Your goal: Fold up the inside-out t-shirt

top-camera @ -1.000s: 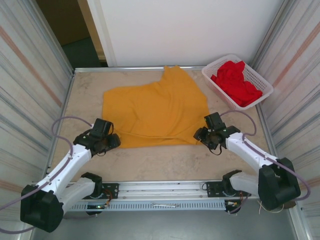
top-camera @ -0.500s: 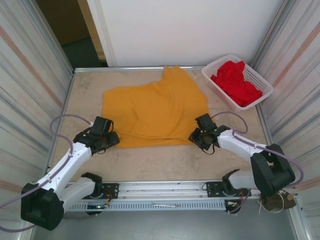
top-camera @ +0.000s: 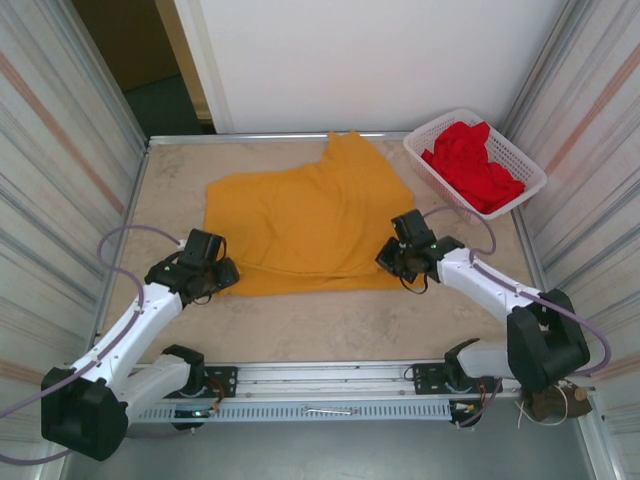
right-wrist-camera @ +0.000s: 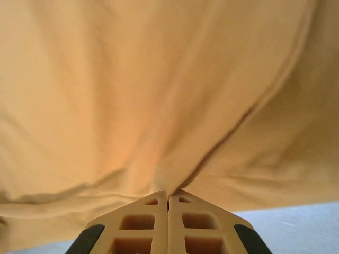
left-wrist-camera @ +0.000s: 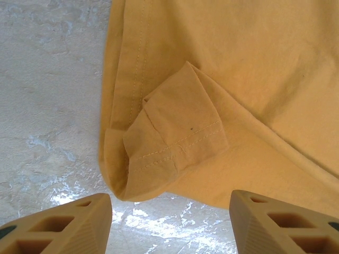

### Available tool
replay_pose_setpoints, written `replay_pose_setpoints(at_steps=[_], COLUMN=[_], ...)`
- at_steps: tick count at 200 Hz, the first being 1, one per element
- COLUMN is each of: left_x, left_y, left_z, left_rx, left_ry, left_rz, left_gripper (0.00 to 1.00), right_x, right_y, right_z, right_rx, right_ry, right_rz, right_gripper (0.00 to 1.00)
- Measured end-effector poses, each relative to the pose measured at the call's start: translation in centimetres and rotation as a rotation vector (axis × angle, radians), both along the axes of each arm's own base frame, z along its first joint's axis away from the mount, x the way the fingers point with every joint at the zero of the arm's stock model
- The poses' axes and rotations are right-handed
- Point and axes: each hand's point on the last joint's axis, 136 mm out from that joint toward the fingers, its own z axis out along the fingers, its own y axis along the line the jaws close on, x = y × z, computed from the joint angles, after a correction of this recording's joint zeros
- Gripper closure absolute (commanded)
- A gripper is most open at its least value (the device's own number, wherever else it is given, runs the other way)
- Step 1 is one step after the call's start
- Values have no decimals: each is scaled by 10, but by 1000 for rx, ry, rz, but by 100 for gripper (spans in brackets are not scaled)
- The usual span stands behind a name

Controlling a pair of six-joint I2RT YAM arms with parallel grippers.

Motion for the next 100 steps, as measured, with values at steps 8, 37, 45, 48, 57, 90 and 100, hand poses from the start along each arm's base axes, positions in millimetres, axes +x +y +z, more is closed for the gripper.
replay_pose_setpoints(at_steps=[8, 37, 45, 48, 57, 90, 100], left_x=[0, 0, 0, 0, 0, 2, 2], left_y=[0, 0, 0, 0, 0, -1, -1], left_z=[0, -2, -3, -3, -4, -8, -9], left_rx=[0, 3, 4, 5, 7, 14, 17], left_ry=[1, 8, 13, 15, 22, 41, 47], left_rz=[0, -1, -1, -1, -1, -1, 0], left_gripper=[39, 39, 39, 39, 39, 39, 39], right_x=[13, 67, 82, 87, 102, 142, 146], right_y=[1, 7, 10, 11, 15, 31, 34], right_z=[11, 28, 27, 26, 20, -10, -16], right_rx=[9, 16, 19, 20, 19, 37, 42], right_ry=[-24, -56, -49, -47, -33, 22, 28], right_rz=[-3, 3, 13, 13, 23, 68, 87], right_gripper=[100, 100, 100, 100, 100, 63, 54])
